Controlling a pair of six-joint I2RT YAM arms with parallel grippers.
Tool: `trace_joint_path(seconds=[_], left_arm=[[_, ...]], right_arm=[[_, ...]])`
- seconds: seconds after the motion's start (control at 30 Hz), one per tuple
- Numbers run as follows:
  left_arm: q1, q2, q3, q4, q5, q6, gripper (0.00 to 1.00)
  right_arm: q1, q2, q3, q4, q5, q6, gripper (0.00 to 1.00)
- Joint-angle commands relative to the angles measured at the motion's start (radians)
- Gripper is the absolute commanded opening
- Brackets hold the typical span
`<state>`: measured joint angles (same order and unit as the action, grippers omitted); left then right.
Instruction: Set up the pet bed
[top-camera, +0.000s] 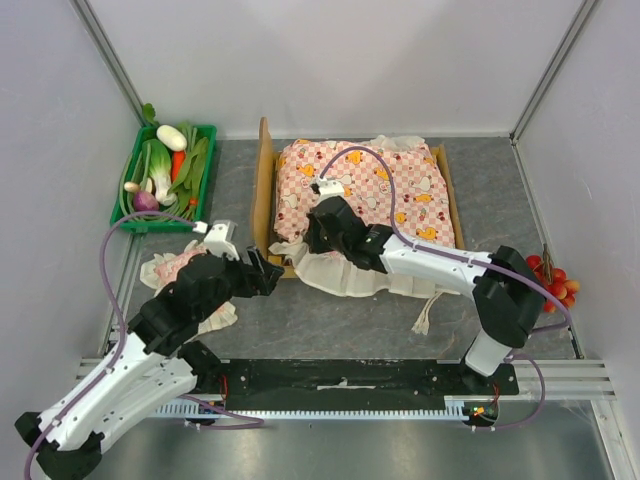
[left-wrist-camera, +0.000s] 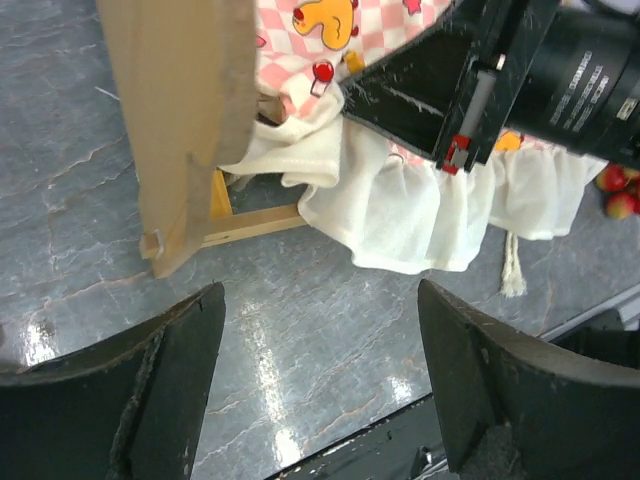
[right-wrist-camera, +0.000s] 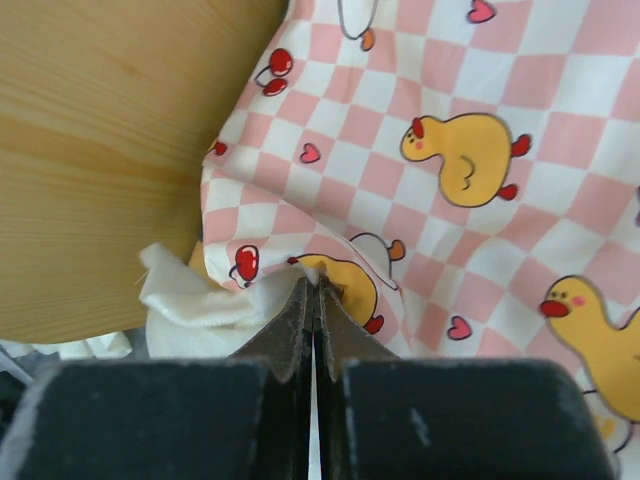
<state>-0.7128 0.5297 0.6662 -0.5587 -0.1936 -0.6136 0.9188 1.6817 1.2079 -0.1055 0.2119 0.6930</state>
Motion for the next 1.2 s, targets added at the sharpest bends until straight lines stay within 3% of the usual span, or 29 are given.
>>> trace_joint_path(seconds=[0.0,0.23,0.8,0.9,1.0,1.17], left_arm=[[0.004,0.125,0.058,0.088,0.118,0.135,0.83],[0.004,0.233,0.118,0.065,0.118,0.202,0.78],[0.004,0.535,0.176,0.131,0.088,0.273,0.54],[0.004,0.561,0.199,0.144,0.086,0.272,0.44],[-0.011,0.505,0.216,0.158,0.115,0.265,0.32],[-0.039,0.330,0.173,0.207,0.069,0.233,0.42]], right_arm=[[-0.041,0.029,0.027,0.000,-0.049,-0.076,0.00],[-0.156,0.078,0.025,0.001,-0.158,-0.092,0.00],[-0.219,0.133,0.047,0.010,-0.313,-0.105,0.00],[-0.219,0.130,0.047,0.010,-0.319,-0.107,0.00],[-0.224,0.130,0.047,0.009,-0.319,-0.108,0.00],[-0.236,0.102,0.033,0.009,-0.319,-0.113,0.00]])
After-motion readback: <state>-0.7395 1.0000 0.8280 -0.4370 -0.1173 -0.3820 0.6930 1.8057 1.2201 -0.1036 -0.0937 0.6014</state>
